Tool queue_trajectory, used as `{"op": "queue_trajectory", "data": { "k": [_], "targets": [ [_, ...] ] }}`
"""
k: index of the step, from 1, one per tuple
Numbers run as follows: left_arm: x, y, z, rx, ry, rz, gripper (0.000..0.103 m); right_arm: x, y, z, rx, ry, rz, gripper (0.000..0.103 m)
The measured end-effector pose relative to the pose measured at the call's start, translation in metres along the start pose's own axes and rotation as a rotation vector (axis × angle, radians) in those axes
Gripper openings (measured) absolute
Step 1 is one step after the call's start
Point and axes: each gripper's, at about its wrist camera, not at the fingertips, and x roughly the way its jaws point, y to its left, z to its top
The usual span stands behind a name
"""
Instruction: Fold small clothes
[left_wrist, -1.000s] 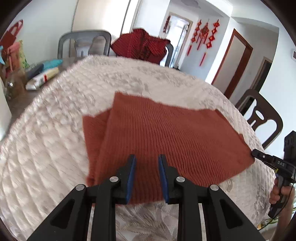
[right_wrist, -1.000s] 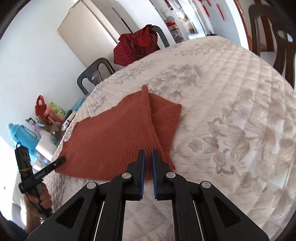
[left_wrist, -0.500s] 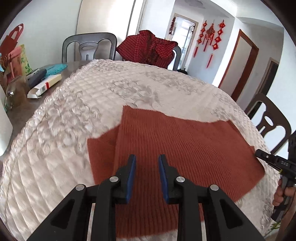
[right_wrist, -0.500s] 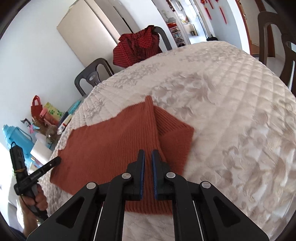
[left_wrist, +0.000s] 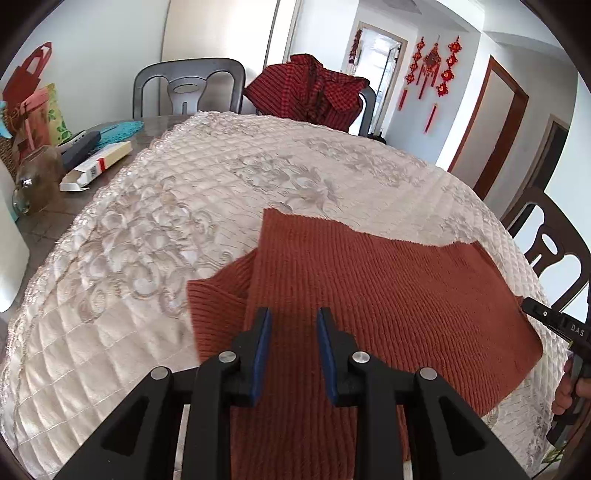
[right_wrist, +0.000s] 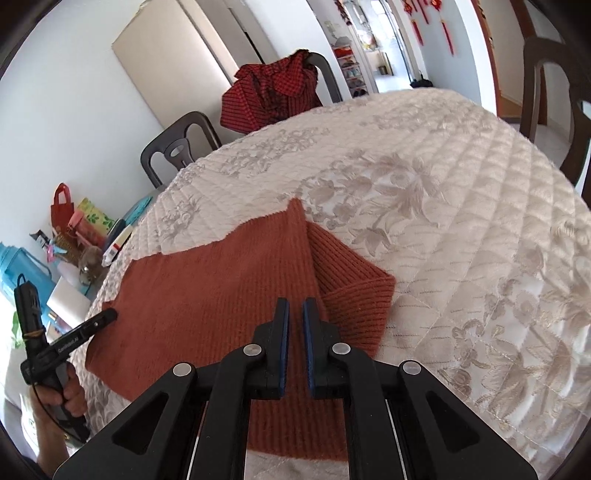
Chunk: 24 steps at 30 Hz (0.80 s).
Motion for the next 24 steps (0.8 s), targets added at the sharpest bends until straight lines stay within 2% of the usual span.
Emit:
{"op": "queue_trajectory", "data": {
  "k": [1, 3, 7, 12, 14, 17, 18, 24],
  "targets": [
    [-0.003, 0.002, 0.000, -0.004, -0.006, 0.012, 0.031, -0.002, 0.003, 0.000, -0.008, -0.002, 0.006, 0.007],
    [-0.010, 0.008, 0.000, -0.015, -0.024, 0.025, 0.045, -0.006, 0.011, -0.001, -0.034, -0.010, 0.015, 0.007],
    [-0.017, 0.023, -0.002, -0.043, -0.033, 0.041, 0.046, -0.008, 0.027, -0.006, -0.079, -0.006, 0.051, 0.007],
    [-0.025, 0.022, -0.012, -0.032, -0.033, 0.003, 0.046, -0.005, 0.036, -0.013, -0.107, 0.002, 0.058, 0.007],
    [-0.024, 0.022, -0.014, -0.031, -0.026, 0.013, 0.046, -0.004, 0.032, -0.015, -0.098, 0.006, 0.045, 0.007],
    [-0.018, 0.032, -0.017, -0.071, -0.001, 0.024, 0.046, -0.006, 0.030, -0.017, -0.085, 0.015, 0.055, 0.007],
    [-0.015, 0.037, -0.018, -0.089, 0.009, 0.021, 0.048, -0.007, 0.031, -0.018, -0.090, 0.016, 0.059, 0.007],
    [0.002, 0.049, -0.012, -0.150, 0.025, -0.071, 0.059, 0.001, 0.055, -0.025, -0.140, 0.045, 0.122, 0.009]
  ]
}}
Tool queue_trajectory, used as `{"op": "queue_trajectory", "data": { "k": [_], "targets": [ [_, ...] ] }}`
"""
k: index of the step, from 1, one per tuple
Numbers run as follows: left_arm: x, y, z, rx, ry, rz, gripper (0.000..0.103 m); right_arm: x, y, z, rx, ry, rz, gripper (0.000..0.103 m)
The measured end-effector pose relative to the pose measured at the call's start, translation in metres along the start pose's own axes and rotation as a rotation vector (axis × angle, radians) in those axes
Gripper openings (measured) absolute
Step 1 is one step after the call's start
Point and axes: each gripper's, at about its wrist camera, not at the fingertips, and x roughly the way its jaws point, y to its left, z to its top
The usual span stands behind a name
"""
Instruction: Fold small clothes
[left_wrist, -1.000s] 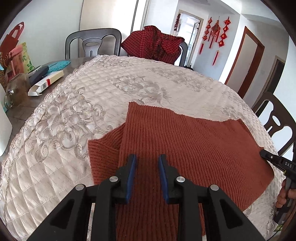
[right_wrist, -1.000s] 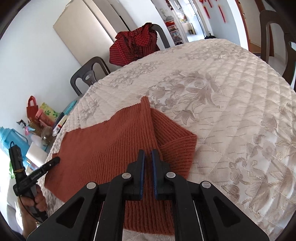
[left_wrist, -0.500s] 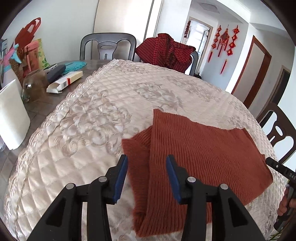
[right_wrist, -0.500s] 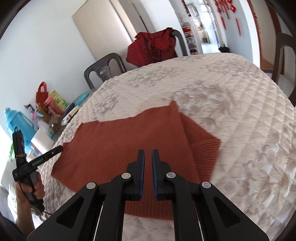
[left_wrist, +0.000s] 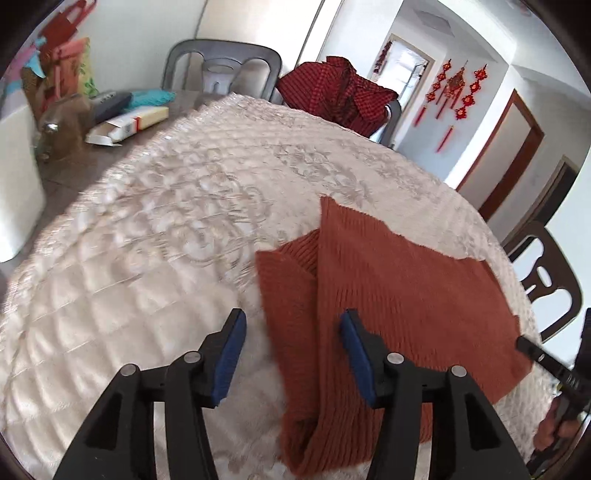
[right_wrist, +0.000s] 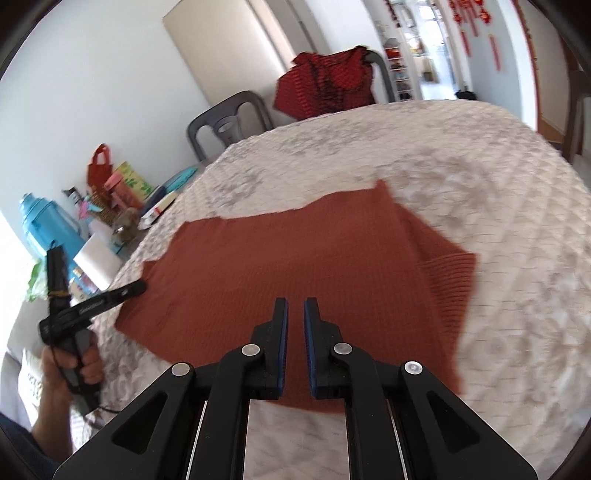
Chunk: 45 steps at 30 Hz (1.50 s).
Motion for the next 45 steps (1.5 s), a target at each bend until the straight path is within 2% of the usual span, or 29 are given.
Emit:
{"op": "queue_trajectory", "data": {
  "k": [4, 8, 14, 17, 21, 22, 24, 25, 27, 30, 33, 38, 43, 45],
  "targets": [
    [0.013, 0.000, 0.013, -0.026, 0.017, -0.069, 0.060, 0.020, 0.027, 0.001, -0.050, 0.032, 0.074, 0.008],
    [0.018, -0.005, 0.017, -0.022, 0.025, -0.095, 0.060, 0.045, 0.047, 0.005, -0.079, 0.073, 0.120, 0.009],
    [0.002, -0.008, -0.002, -0.027, 0.050, -0.164, 0.060, 0.074, 0.056, 0.017, -0.087, 0.105, 0.103, 0.009],
    [-0.002, -0.005, -0.009, -0.081, 0.076, -0.214, 0.060, 0.083, 0.055, 0.021, -0.085, 0.109, 0.099, 0.009],
    [-0.001, -0.007, -0.010, -0.079, 0.069, -0.213, 0.058, 0.082, 0.056, 0.021, -0.084, 0.110, 0.098, 0.009],
    [0.000, -0.007, -0.009, -0.081, 0.071, -0.210, 0.056, 0.080, 0.057, 0.019, -0.086, 0.115, 0.102, 0.009],
    [0.003, -0.005, -0.008, -0.090, 0.078, -0.200, 0.032, 0.070, 0.059, 0.011, -0.091, 0.130, 0.121, 0.010],
    [0.005, -0.004, -0.007, -0.095, 0.083, -0.191, 0.027, 0.068, 0.059, 0.008, -0.089, 0.137, 0.130, 0.012],
    [0.005, -0.001, -0.007, -0.113, 0.084, -0.204, 0.020, 0.058, 0.058, -0.002, -0.082, 0.150, 0.157, 0.013],
    [-0.002, -0.001, -0.002, -0.134, 0.063, -0.251, 0.018, 0.043, 0.052, -0.013, -0.065, 0.168, 0.187, 0.014],
    [-0.016, -0.016, 0.006, -0.113, 0.026, -0.310, 0.018, 0.031, 0.043, -0.022, -0.043, 0.174, 0.188, 0.014],
    [-0.032, -0.069, 0.027, -0.014, -0.019, -0.415, 0.018, 0.002, 0.016, -0.024, 0.029, 0.088, 0.160, 0.015],
    [-0.025, -0.134, 0.037, 0.100, -0.006, -0.511, 0.017, -0.032, -0.018, -0.019, 0.113, -0.023, 0.109, 0.015],
    [-0.014, -0.160, 0.033, 0.137, 0.023, -0.547, 0.017, -0.046, -0.033, -0.020, 0.152, -0.058, 0.081, 0.015]
  ]
}}
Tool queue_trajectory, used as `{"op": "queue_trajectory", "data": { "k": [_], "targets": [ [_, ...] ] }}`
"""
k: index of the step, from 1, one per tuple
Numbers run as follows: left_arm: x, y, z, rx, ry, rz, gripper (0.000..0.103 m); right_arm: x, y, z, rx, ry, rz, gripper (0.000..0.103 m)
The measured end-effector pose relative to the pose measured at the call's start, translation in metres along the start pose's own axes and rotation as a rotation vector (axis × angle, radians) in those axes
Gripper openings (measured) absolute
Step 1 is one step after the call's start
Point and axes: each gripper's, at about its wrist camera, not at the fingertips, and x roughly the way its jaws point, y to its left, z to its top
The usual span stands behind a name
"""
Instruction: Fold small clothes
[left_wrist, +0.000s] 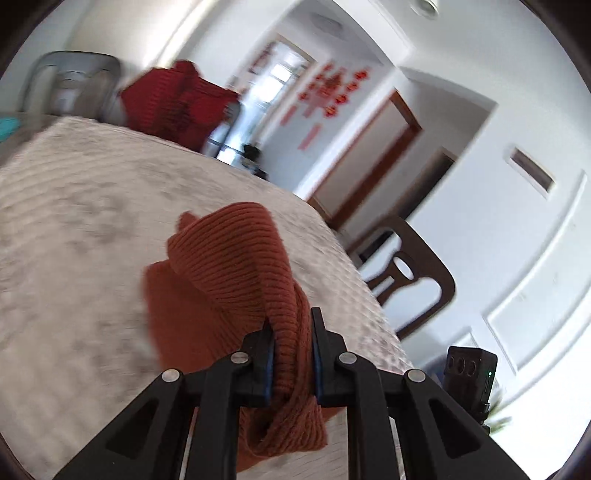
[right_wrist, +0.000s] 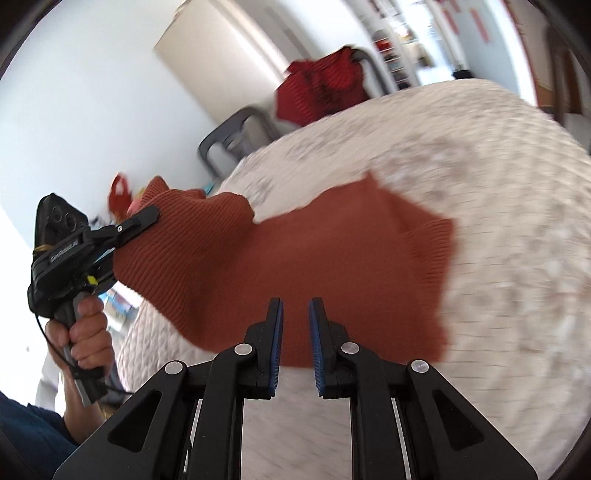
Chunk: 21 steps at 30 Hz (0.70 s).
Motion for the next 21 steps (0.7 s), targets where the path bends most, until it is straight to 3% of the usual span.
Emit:
{"op": "queue_trajectory", "data": {
  "k": [7, 9, 10, 12, 14, 17, 21],
  "targets": [
    [0.096, -0.024, -0.034, 0.038, 0.241, -0.073, 0.018, -0.027, -0.033, -0.007, 0.096, -0.047, -0.054, 0.015],
    [0.104, -0.027, -0.040, 0.042, 0.286, -0.086, 0.027, -0.028, -0.038, -0.008, 0.118, -0.047, -0.045, 0.015],
    [0.101, -0.028, -0.040, 0.039, 0.285, -0.107, 0.029, -0.029, -0.040, -0.008, 0.128, -0.048, -0.033, 0.015],
    [0.084, -0.033, -0.033, 0.049, 0.239, -0.150, 0.035, -0.029, -0.043, -0.006, 0.144, -0.049, 0.016, 0.025],
    [0.062, -0.034, -0.024, 0.069, 0.172, -0.153, 0.041, -0.029, -0.043, -0.006, 0.160, -0.053, 0.088, 0.048],
    [0.030, -0.021, -0.016, 0.096, 0.081, -0.064, 0.042, -0.024, -0.041, -0.008, 0.191, -0.039, 0.182, 0.049],
    [0.014, 0.007, -0.023, 0.087, 0.056, 0.081, 0.042, -0.009, -0.032, -0.011, 0.182, 0.028, 0.237, 0.049]
  ]
}}
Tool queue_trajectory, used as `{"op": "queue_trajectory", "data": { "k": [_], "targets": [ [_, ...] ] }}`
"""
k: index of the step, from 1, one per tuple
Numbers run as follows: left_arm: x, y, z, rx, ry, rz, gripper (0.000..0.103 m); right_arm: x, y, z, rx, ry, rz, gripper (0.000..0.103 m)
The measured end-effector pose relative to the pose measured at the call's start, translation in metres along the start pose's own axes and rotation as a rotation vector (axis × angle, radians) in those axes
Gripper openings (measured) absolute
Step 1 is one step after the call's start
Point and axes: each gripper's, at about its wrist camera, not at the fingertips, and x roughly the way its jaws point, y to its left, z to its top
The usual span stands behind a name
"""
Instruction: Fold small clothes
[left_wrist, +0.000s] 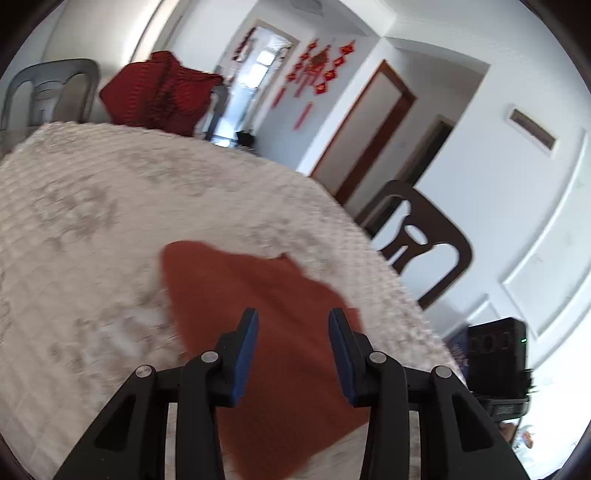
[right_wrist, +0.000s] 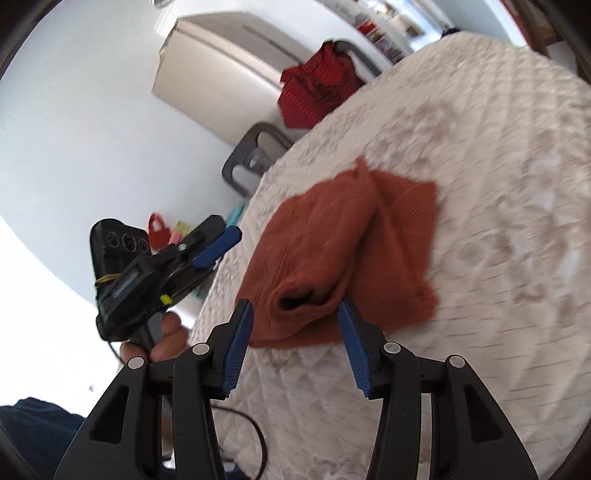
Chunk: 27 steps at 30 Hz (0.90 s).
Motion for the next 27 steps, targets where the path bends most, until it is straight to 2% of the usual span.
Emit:
{"op": "queue_trajectory", "data": {
  "k": [3, 6, 12, 13, 14, 15, 17, 23, 25, 27],
  "targets": [
    [0.005, 0.014, -0.012, -0.028, 0.027, 0.028, 0.042, 0.014, 0.004, -0.001, -0.007, 0.042, -0.011, 0.049],
    [0.005, 0.014, -0.020, -0.012, 0.020, 0.037, 0.042, 0.024, 0.006, 0.003, 0.007, 0.052, -0.036, 0.049],
    [0.010, 0.015, -0.016, 0.034, 0.014, 0.061, 0.042, 0.035, -0.017, 0.019, 0.194, 0.009, -0.034, 0.049],
    [0.011, 0.015, -0.016, 0.038, 0.015, 0.065, 0.042, 0.036, -0.019, 0.020, 0.205, 0.003, -0.030, 0.046],
    [0.013, 0.015, -0.015, 0.043, 0.017, 0.068, 0.042, 0.039, -0.020, 0.022, 0.197, -0.003, -0.040, 0.028],
    [0.015, 0.014, -0.014, 0.049, 0.017, 0.072, 0.042, 0.040, -0.019, 0.024, 0.183, -0.004, -0.071, 0.022],
    [0.017, 0.011, -0.012, 0.064, 0.014, 0.074, 0.042, 0.041, -0.019, 0.028, 0.171, -0.003, -0.094, 0.018],
    [0.025, -0.009, -0.015, 0.138, 0.026, 0.043, 0.042, 0.012, -0.003, 0.042, 0.062, -0.110, -0.113, 0.017],
    [0.033, -0.016, -0.021, 0.181, 0.047, 0.048, 0.042, 0.004, -0.010, 0.042, 0.055, -0.131, -0.150, 0.017],
    [0.038, -0.019, -0.026, 0.215, 0.051, 0.066, 0.042, 0.006, -0.026, 0.038, 0.087, -0.114, -0.179, 0.017]
  ]
}}
